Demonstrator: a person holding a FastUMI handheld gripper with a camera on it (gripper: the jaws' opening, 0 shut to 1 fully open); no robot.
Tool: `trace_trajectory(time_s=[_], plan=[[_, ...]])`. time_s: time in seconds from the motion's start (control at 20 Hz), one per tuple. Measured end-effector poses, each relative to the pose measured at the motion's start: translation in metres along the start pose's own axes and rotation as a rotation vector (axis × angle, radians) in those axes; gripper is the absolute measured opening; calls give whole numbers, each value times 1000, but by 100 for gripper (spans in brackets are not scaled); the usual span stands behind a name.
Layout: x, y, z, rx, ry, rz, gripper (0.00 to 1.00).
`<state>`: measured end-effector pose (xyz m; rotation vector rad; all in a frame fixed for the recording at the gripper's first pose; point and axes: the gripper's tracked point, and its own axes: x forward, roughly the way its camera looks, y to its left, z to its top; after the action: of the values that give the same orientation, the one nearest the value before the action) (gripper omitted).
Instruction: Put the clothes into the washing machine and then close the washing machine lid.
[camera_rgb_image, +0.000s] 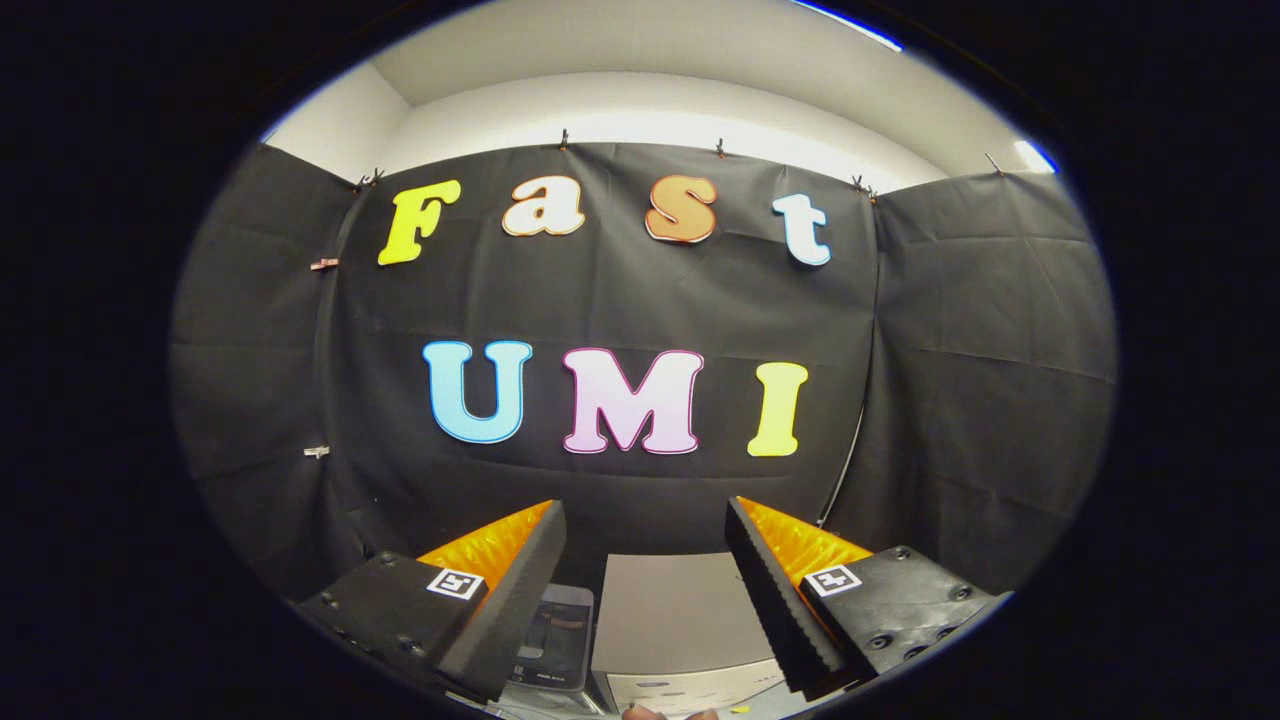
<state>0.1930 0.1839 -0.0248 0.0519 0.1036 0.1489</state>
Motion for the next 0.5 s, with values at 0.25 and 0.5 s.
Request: trace_trajectory(time_s=[0.25,0.5], plan=[[-22,-26,7,15,-29,16,100],[-36,-44,3,0,-50,44,100]])
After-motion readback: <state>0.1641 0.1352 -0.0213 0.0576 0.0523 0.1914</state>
